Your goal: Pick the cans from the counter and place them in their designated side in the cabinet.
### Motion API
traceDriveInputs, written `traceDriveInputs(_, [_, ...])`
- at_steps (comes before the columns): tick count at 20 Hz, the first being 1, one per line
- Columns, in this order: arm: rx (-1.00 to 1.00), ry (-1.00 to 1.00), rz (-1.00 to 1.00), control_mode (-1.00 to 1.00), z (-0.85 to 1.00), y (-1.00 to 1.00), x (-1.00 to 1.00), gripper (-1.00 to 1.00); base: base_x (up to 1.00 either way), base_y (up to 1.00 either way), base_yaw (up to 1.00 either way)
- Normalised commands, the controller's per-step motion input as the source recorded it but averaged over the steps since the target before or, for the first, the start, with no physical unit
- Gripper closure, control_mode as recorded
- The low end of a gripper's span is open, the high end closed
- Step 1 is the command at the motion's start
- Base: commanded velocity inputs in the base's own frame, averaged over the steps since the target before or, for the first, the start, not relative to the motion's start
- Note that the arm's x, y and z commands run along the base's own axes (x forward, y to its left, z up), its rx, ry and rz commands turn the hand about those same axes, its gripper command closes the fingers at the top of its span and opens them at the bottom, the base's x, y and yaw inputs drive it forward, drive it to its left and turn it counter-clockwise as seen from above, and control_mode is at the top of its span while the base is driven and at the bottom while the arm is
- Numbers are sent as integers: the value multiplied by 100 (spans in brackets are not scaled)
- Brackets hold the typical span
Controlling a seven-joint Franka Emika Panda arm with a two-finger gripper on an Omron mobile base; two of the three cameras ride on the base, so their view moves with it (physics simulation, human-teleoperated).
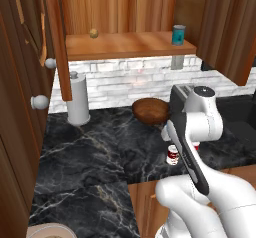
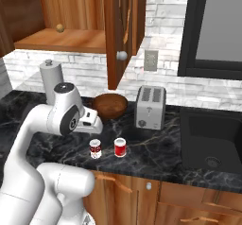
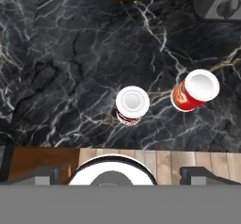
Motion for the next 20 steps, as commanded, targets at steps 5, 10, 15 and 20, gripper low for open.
traceDriveInputs(5, [0, 0, 0, -100, -13, -5, 4, -100, 0, 0, 0])
traceDriveInputs(10, [0, 2, 0, -100, -12, -4, 5, -100, 0, 0, 0])
traceDriveInputs(15, [0, 4, 0, -100, -12, -2, 5, -100, 0, 0, 0])
traceDriveInputs(20, [0, 5, 0, -100, -13, 0, 6, -100, 0, 0, 0])
